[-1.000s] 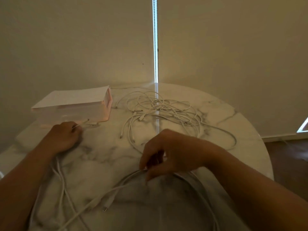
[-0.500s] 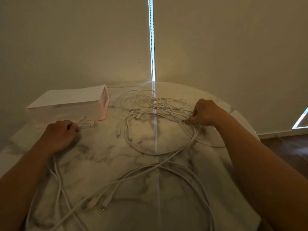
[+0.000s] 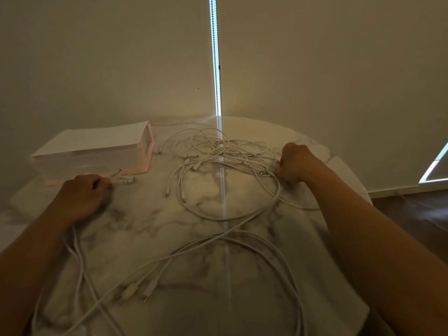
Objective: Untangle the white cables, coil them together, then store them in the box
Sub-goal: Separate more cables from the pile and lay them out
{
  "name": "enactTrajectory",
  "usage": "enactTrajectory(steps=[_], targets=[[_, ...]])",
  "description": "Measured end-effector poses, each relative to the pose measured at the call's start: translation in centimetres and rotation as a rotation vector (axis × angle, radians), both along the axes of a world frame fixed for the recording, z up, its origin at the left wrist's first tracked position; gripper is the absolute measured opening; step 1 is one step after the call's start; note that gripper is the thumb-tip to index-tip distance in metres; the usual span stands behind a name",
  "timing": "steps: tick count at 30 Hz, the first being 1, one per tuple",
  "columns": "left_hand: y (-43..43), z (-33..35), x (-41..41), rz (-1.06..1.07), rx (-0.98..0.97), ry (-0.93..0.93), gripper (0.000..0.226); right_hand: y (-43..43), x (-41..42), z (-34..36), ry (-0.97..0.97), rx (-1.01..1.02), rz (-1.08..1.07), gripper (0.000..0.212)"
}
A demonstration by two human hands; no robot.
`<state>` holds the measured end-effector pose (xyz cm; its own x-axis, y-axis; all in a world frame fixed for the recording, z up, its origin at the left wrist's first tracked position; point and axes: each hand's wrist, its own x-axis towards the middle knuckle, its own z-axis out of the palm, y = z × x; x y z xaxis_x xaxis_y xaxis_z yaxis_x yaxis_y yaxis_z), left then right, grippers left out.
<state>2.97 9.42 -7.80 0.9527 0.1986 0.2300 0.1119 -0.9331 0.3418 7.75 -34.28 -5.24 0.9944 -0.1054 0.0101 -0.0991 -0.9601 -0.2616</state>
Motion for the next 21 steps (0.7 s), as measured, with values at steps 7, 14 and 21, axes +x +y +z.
enactTrajectory(steps=[7, 14, 21], targets=[[0.0, -0.1, -0.1, -0.019, -0.014, 0.01, 0.028, -0.5, 0.7, 0.0, -0.163, 0.312, -0.132, 0.022], [0.1, -0.2, 0.0, -0.02, -0.022, 0.012, 0.029, 0.1, -1.0, 1.9, -0.169, 1.545, -0.125, 0.013], [0.1, -0.3, 0.1, -0.013, -0.036, 0.014, 0.029, -0.3, -1.1, 2.4, -0.186, 1.69, -0.046, 0.012]])
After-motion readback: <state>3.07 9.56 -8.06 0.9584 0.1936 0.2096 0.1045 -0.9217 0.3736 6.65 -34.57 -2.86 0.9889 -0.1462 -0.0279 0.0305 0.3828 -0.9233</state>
